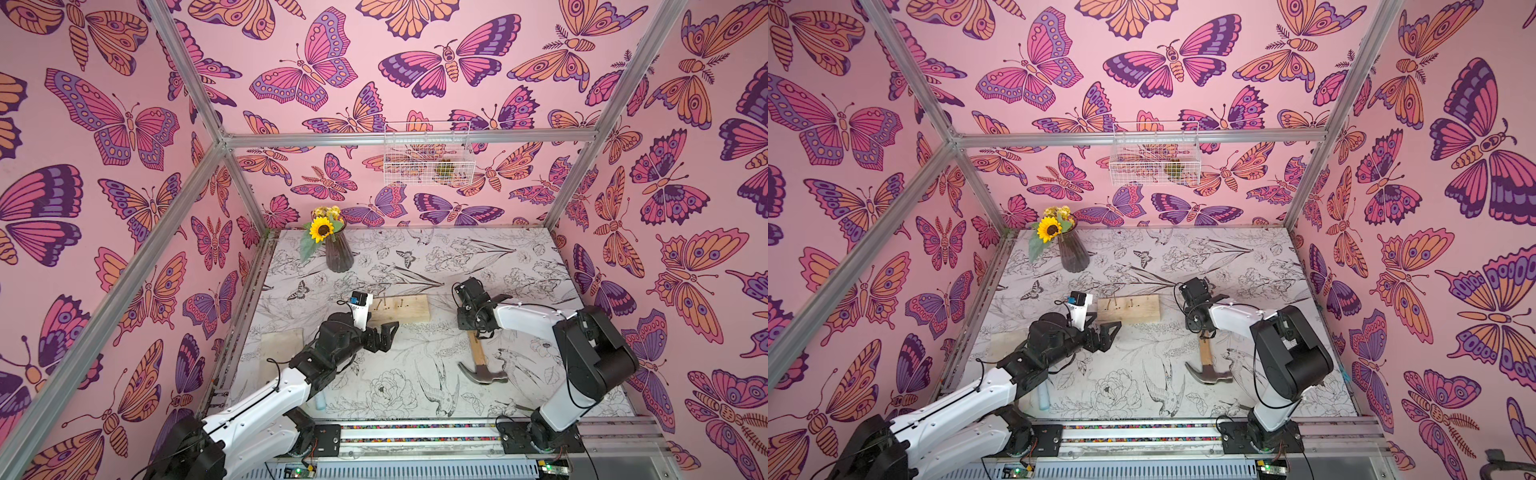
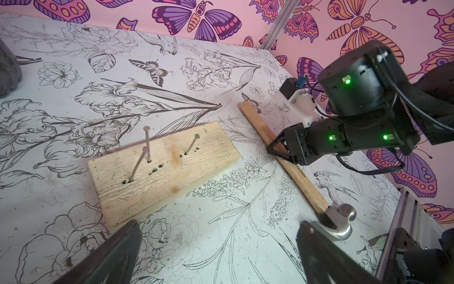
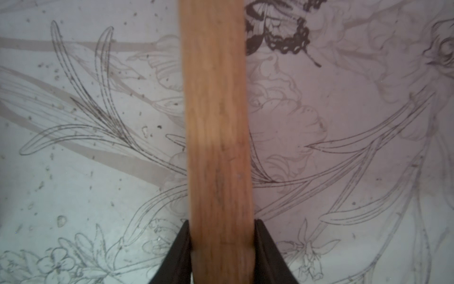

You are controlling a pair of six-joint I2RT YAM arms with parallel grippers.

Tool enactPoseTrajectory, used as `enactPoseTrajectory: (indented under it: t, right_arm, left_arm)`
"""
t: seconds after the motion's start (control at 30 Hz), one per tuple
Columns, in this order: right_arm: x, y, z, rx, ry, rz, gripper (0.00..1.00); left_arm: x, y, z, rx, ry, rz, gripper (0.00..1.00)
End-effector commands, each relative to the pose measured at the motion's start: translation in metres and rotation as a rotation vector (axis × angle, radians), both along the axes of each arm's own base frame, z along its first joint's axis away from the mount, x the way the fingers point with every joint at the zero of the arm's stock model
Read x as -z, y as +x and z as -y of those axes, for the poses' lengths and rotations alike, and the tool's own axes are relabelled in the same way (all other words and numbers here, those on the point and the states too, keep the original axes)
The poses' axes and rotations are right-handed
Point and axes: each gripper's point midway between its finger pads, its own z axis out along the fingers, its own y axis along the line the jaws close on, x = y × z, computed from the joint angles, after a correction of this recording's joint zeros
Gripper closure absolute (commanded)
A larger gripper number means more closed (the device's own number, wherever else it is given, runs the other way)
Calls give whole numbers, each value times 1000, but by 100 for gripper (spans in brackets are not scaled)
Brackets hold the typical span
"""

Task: Use a claw hammer to pull out a nail
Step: Pick up the hammer at the center of the board.

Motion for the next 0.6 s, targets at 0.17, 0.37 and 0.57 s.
enactPoseTrajectory:
  t: [0.17, 0.37, 0.57]
  right_arm:
    - [-42, 18, -32, -93, 205, 253, 97]
    - [-96, 13, -66, -248, 369, 481, 100]
    - [-116, 10, -61, -229, 416, 587, 100]
  left_arm:
    - [9, 2, 32, 74, 46, -17, 0]
    - [22, 3, 79, 155, 80, -13, 0]
    - [34, 0, 127, 233, 23, -20, 2]
